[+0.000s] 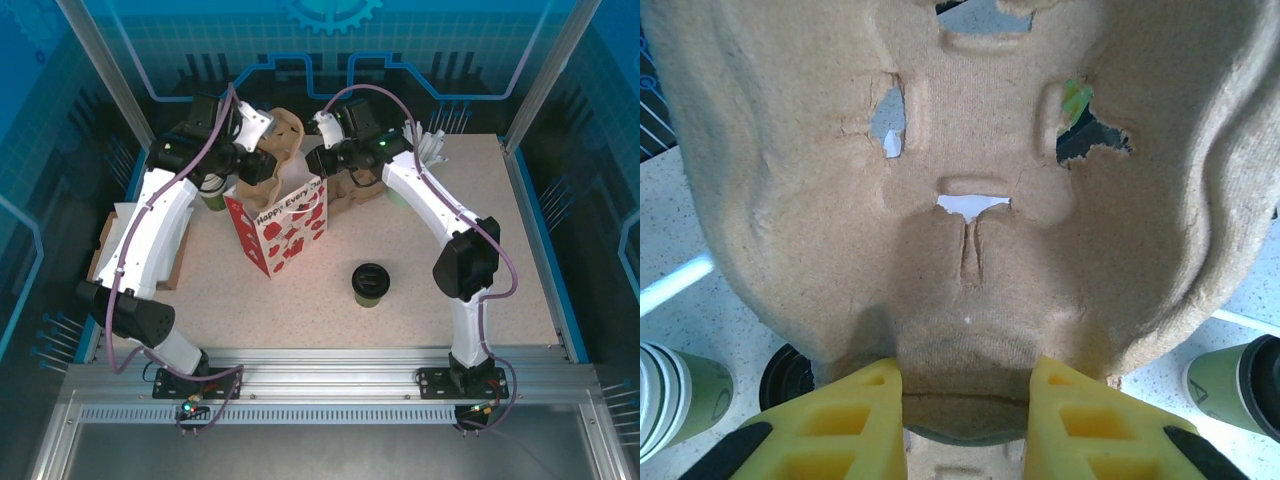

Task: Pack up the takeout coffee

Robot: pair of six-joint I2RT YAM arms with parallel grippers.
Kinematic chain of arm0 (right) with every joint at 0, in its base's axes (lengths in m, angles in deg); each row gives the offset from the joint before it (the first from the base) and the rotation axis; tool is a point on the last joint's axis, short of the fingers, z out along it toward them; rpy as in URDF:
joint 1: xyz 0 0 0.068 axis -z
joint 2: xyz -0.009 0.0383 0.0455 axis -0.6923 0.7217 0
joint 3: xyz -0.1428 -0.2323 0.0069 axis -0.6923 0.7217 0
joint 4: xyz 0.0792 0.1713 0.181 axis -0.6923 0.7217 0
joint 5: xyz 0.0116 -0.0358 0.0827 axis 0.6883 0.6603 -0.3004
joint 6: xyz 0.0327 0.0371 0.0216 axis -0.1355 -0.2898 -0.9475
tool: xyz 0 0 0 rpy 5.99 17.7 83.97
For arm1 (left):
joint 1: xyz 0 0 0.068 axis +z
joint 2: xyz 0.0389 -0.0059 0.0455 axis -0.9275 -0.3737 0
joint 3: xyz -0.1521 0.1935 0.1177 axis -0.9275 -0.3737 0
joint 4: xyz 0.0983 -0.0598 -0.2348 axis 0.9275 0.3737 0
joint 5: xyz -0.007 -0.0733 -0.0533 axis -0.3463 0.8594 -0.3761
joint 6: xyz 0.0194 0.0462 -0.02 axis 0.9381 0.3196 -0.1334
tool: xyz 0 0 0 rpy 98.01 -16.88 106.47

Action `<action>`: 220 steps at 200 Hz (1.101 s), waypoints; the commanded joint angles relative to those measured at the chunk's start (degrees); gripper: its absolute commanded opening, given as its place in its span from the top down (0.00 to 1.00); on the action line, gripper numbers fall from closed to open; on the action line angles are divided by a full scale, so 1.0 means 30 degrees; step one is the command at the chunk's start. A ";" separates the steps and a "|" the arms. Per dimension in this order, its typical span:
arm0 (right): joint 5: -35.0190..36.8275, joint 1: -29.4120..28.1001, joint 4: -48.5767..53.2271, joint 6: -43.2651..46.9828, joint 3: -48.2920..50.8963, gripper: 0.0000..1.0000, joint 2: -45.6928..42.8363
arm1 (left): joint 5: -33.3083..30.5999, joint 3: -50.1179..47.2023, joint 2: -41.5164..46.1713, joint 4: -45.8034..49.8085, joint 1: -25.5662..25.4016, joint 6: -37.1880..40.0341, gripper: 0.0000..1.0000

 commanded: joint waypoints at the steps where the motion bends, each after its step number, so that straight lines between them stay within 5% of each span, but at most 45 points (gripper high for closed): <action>1: -0.0238 0.0141 0.0472 -0.0055 -0.0683 0.86 -0.0053 | 0.1201 0.0129 0.0463 -0.0446 0.0242 -0.0589 0.72; 220: -0.0391 0.0149 0.0643 0.0044 -0.0980 0.88 -0.0040 | -0.0318 0.0290 -0.0232 0.0597 0.0367 0.1013 0.73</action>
